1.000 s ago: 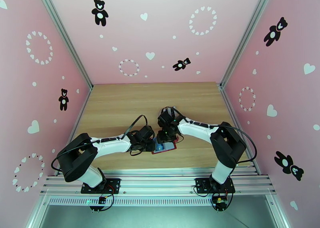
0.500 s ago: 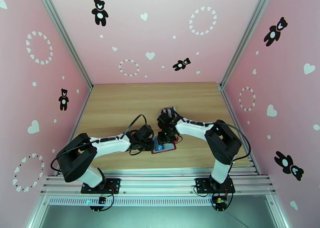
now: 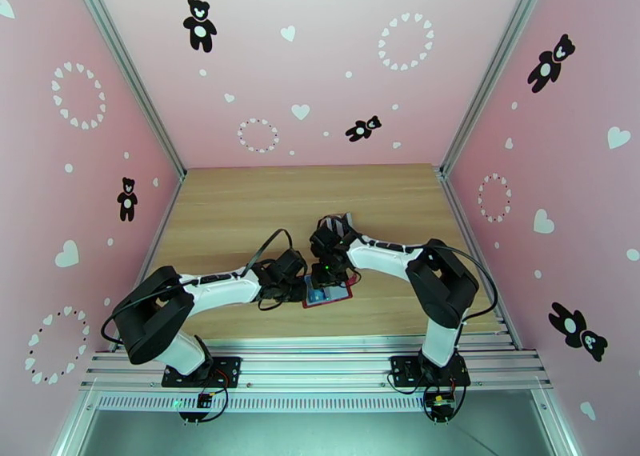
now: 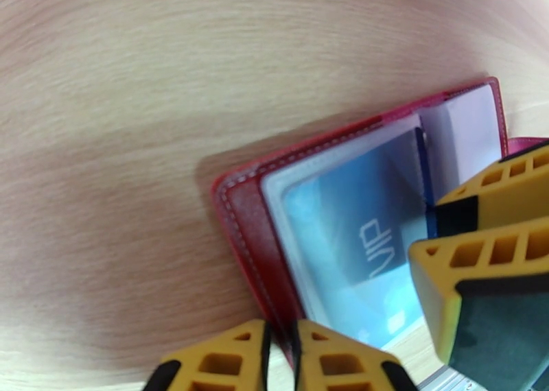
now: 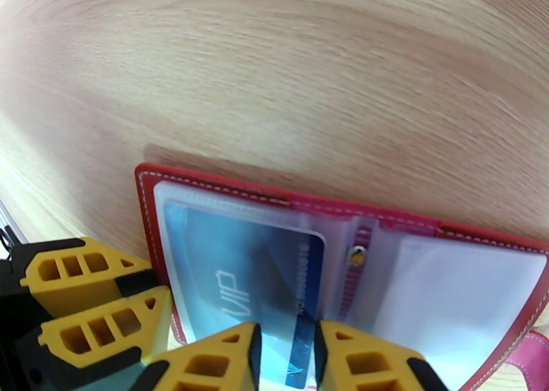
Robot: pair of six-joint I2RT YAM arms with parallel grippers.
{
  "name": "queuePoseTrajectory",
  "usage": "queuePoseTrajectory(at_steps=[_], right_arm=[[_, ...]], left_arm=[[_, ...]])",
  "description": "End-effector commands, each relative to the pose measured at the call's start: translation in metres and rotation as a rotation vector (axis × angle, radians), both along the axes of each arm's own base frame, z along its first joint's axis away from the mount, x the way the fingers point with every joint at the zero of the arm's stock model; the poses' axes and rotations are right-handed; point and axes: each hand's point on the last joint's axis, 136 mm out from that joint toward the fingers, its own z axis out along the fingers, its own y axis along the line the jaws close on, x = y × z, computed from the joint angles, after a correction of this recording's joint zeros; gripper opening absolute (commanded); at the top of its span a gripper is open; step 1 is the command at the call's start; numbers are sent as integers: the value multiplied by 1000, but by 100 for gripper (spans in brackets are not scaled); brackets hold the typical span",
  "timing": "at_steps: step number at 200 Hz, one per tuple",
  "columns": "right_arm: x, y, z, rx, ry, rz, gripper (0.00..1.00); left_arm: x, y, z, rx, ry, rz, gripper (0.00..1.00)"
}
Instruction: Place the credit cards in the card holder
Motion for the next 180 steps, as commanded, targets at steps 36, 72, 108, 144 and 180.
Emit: queuePoseTrajectory(at_steps=[36,72,108,144,180], right_arm=[[-3,15,5,39,17,12,25],[-5,17,6,49,27,15,25],[-2,13,12,38,5,6,29],[5,-2,22,21,-23,-17,38],[11,-20,39,15,-56,-41,41]], left_arm=[[5,1,5,-14,0,7,20],[10,4,5,-12,-4,12,21],[16,7,5,-9,-6,17,21],[19,9,11,-8,-15,12,22],[18,13,16,-3,-25,16,26]])
